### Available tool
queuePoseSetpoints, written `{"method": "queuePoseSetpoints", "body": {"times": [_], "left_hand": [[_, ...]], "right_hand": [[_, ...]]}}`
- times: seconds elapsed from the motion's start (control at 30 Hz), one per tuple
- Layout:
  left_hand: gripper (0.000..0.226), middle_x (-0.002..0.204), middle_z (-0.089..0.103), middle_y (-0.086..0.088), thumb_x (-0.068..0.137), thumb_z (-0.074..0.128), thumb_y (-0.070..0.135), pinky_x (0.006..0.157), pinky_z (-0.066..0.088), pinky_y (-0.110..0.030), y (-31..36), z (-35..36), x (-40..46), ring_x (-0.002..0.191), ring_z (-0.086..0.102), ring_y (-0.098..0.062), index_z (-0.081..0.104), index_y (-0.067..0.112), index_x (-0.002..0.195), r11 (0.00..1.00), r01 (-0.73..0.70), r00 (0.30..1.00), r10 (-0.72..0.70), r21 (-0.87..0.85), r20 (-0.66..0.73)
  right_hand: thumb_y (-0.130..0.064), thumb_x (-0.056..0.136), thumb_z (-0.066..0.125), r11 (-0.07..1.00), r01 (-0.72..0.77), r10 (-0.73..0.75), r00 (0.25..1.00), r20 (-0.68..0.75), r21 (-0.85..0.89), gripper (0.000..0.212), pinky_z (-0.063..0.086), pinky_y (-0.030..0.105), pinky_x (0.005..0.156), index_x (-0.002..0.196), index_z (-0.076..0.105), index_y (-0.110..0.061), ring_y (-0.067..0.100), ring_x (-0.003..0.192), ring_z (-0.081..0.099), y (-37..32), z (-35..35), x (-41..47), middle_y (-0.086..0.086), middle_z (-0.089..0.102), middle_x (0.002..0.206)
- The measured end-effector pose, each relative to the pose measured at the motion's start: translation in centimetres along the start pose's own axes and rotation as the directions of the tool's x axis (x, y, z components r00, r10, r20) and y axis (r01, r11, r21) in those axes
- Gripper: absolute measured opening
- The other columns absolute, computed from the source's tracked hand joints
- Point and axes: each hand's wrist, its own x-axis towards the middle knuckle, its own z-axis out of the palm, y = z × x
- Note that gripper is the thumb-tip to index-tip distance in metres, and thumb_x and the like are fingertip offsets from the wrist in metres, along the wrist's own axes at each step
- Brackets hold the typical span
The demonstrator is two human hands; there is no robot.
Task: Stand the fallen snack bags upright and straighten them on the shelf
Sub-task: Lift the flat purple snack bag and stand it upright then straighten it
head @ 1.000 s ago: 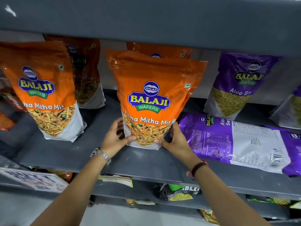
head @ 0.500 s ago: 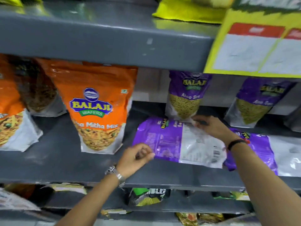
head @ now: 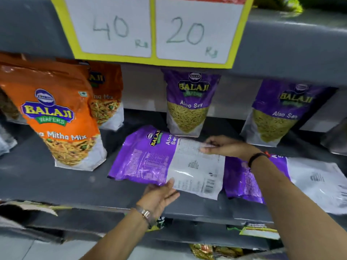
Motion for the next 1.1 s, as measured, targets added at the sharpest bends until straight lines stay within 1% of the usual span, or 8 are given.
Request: {"method": "queuePoseSetpoints", "body": {"times": [0.2, 0.33, 0.47, 0.57, 0.77, 0.83, 0.93, 1.1], "left_hand": [[0.021, 0.061, 0.070, 0.007, 0.080, 0.053, -0.003, 0.058, 0.059, -0.024, 3.1, 0.2, -0.8, 0.061, 0.066, -0.002, 0.058, 0.016, 0.076, 0.882, -0.447, 0.891, 0.454, 0.149, -0.018], [0.023, 0.064, 0.072, 0.019, 0.077, 0.056, -0.002, 0.060, 0.050, -0.009, 7.0, 0.5, 0.2, 0.062, 0.061, 0.007, 0.061, 0.020, 0.078, 0.684, -0.664, 0.742, 0.652, 0.301, 0.156], [0.013, 0.069, 0.071, 0.022, 0.073, 0.061, 0.012, 0.065, 0.046, -0.004, 7.5, -1.1, 1.5, 0.066, 0.059, 0.008, 0.059, 0.023, 0.080, 0.642, -0.661, 0.747, 0.613, 0.388, 0.258], [0.053, 0.090, 0.070, 0.019, 0.048, 0.073, 0.029, 0.075, 0.048, -0.008, 6.2, -2.2, 1.9, 0.085, 0.060, 0.008, 0.052, 0.027, 0.097, 0.667, -0.605, 0.796, 0.499, 0.435, 0.342], [0.082, 0.115, 0.052, 0.011, 0.046, 0.082, 0.022, 0.093, 0.043, -0.023, 6.5, -1.7, 3.8, 0.111, 0.048, -0.011, 0.036, 0.031, 0.114, 0.533, -0.518, 0.845, 0.438, 0.669, 0.306], [0.094, 0.134, 0.044, -0.005, 0.053, 0.079, 0.016, 0.106, 0.035, -0.037, 7.1, -1.9, 4.4, 0.122, 0.041, -0.015, 0.026, 0.019, 0.130, 0.566, -0.504, 0.842, 0.491, 0.653, 0.224], [0.076, 0.146, 0.028, -0.018, 0.077, 0.060, 0.000, 0.105, 0.027, -0.027, 6.0, -1.7, 3.3, 0.133, 0.029, -0.018, 0.013, 0.010, 0.136, 0.625, -0.540, 0.802, 0.586, 0.564, 0.118], [0.099, 0.136, 0.035, 0.010, 0.054, 0.060, 0.072, 0.096, 0.038, -0.011, 1.6, -0.2, -0.4, 0.124, 0.039, -0.002, 0.022, 0.023, 0.132, 0.605, -0.618, 0.759, 0.626, 0.502, 0.179]], "right_hand": [[-0.010, 0.072, 0.071, 0.902, 0.228, -0.195, 0.973, -0.125, 0.367, 0.057, 0.049, 0.019, 0.084, 0.123, 0.046, -0.014, 0.018, 0.101, 0.058, 0.3, 1.3, -1.6, 0.015, 0.058, 0.117], [-0.033, 0.057, 0.080, 0.906, 0.292, -0.212, 0.939, -0.271, 0.305, 0.064, 0.046, 0.040, 0.100, 0.113, 0.048, -0.035, 0.024, 0.115, 0.054, 0.3, 5.0, -1.3, 0.014, 0.054, 0.124], [-0.018, 0.059, 0.080, 0.859, 0.310, -0.127, 0.900, -0.417, 0.406, 0.059, 0.049, 0.042, 0.095, 0.103, 0.044, -0.035, 0.026, 0.109, 0.057, 0.2, 8.4, -0.4, 0.018, 0.054, 0.121], [-0.002, 0.068, 0.073, 0.817, 0.330, -0.131, 0.905, -0.405, 0.473, 0.058, 0.050, 0.034, 0.095, 0.107, 0.039, -0.029, 0.020, 0.107, 0.059, 0.9, 9.1, 0.0, 0.001, 0.060, 0.111], [-0.024, 0.066, 0.073, 0.821, 0.349, -0.100, 0.868, -0.487, 0.452, 0.051, 0.049, 0.022, 0.089, 0.104, 0.043, -0.038, 0.001, 0.100, 0.060, 0.4, 10.7, -1.4, -0.014, 0.062, 0.107], [-0.036, 0.068, 0.070, 0.828, 0.385, -0.076, 0.797, -0.599, 0.408, 0.032, 0.047, 0.010, 0.076, 0.093, 0.050, -0.037, -0.001, 0.084, 0.060, 0.0, 11.7, -3.2, -0.014, 0.064, 0.096], [-0.052, 0.074, 0.049, 0.820, 0.436, -0.050, 0.702, -0.711, 0.372, 0.027, 0.043, 0.009, 0.079, 0.092, 0.055, -0.033, 0.005, 0.089, 0.058, -0.2, 12.6, -4.5, -0.003, 0.064, 0.098], [-0.073, 0.075, 0.028, 0.690, 0.386, 0.010, 0.841, -0.541, 0.613, 0.063, 0.025, -0.001, 0.095, 0.125, 0.037, -0.037, -0.003, 0.127, 0.035, -1.4, 9.8, -1.4, -0.016, 0.040, 0.135]]}}
